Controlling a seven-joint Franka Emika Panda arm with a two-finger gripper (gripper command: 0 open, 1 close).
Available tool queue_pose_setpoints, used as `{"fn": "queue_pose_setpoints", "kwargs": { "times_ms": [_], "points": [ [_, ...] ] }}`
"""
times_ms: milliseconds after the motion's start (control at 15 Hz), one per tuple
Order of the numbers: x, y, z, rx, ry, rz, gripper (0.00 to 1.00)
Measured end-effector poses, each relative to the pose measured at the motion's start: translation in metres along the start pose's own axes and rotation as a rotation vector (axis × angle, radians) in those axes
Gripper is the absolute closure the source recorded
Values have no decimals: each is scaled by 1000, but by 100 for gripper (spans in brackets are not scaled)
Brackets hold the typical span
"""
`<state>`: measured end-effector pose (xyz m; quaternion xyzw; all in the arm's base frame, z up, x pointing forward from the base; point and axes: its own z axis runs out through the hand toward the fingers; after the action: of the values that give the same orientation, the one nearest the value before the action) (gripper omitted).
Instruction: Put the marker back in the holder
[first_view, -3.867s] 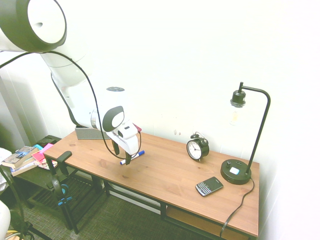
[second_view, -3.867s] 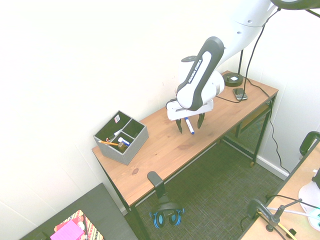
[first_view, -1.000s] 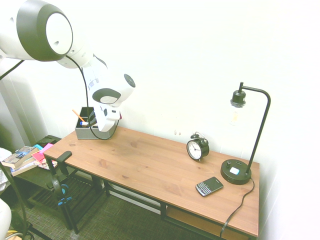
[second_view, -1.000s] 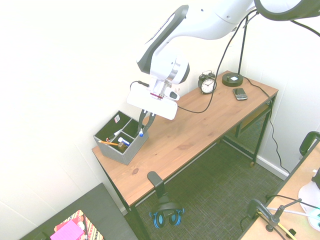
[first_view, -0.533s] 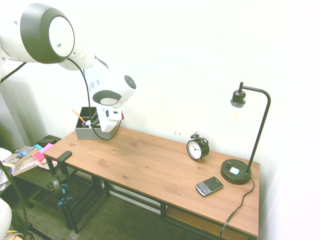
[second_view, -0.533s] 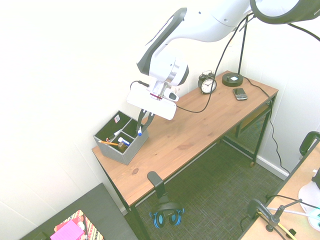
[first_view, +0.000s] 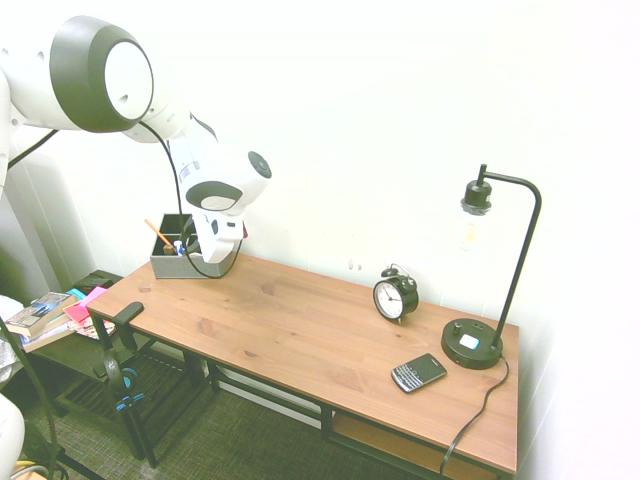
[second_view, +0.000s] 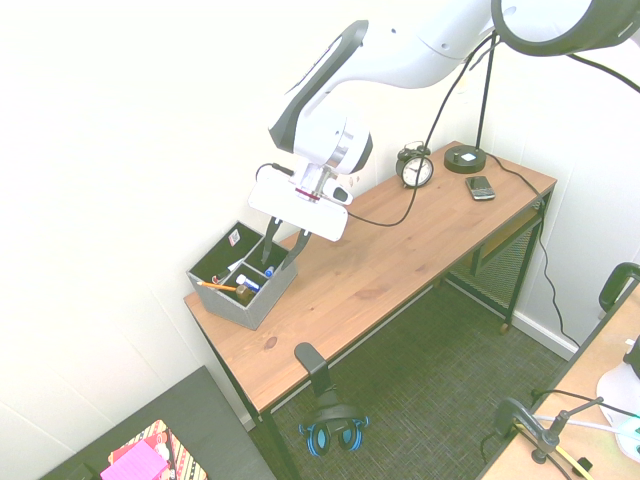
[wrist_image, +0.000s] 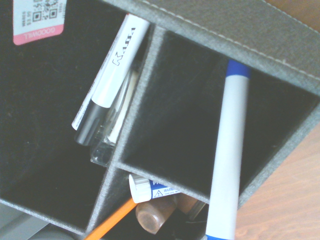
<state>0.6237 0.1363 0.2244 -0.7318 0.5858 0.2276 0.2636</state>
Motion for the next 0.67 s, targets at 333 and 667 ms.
{"fn": "queue_pose_setpoints", "kwargs": {
  "times_ms": [333, 667],
  "points": [
    [-69, 17, -74, -142, 244, -213, 0],
    [-90, 63, -116, -333, 473, -413, 0]
  ]
}}
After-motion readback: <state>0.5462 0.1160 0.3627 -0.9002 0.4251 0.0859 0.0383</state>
